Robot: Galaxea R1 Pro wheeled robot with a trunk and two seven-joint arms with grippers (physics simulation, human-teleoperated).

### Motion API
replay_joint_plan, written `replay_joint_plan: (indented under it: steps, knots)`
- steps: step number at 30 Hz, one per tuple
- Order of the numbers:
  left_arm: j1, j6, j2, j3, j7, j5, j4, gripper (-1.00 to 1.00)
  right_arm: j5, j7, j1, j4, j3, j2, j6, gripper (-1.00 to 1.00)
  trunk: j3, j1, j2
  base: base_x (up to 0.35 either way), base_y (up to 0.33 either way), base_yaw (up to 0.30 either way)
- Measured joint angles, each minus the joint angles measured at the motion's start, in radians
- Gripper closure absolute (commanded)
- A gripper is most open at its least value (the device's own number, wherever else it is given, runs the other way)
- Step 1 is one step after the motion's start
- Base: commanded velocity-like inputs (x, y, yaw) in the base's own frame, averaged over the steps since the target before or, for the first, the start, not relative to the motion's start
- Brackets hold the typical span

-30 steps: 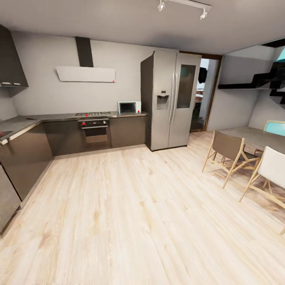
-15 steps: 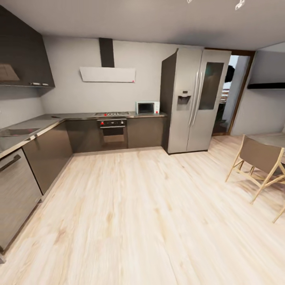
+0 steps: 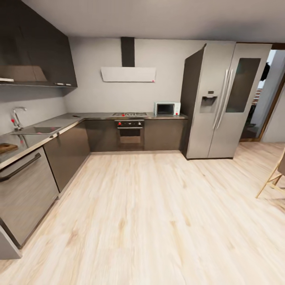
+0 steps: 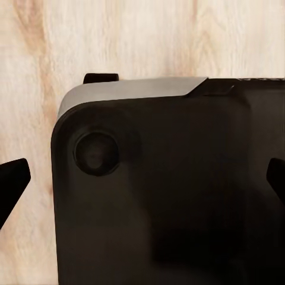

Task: In the kitchen, take the Vidalia onion out of the sink, dice it on the chopping board with the paring knife, put the diced onion into the bowl on the countertop, then place both the paring knife and the chopping board into the sink.

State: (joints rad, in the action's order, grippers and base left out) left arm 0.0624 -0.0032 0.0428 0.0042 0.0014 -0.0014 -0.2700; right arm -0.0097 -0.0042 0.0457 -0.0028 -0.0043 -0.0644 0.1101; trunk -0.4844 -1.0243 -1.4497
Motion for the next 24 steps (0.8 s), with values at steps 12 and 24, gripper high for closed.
replay_joint_plan:
  steps: [12, 24]
  knots:
    - [0.000, 0.000, 0.000, 0.000, 0.000, 0.000, 0.000, -1.00, 0.000, 0.000, 0.000, 0.000, 0.000, 0.000, 0.000, -1.00, 0.000, 0.000, 0.000, 0.341, 0.000, 0.271]
    - [0.000, 0.000, 0.000, 0.000, 0.000, 0.000, 0.000, -1.00, 0.000, 0.000, 0.000, 0.000, 0.000, 0.000, 0.000, -1.00, 0.000, 0.000, 0.000, 0.341, 0.000, 0.271]
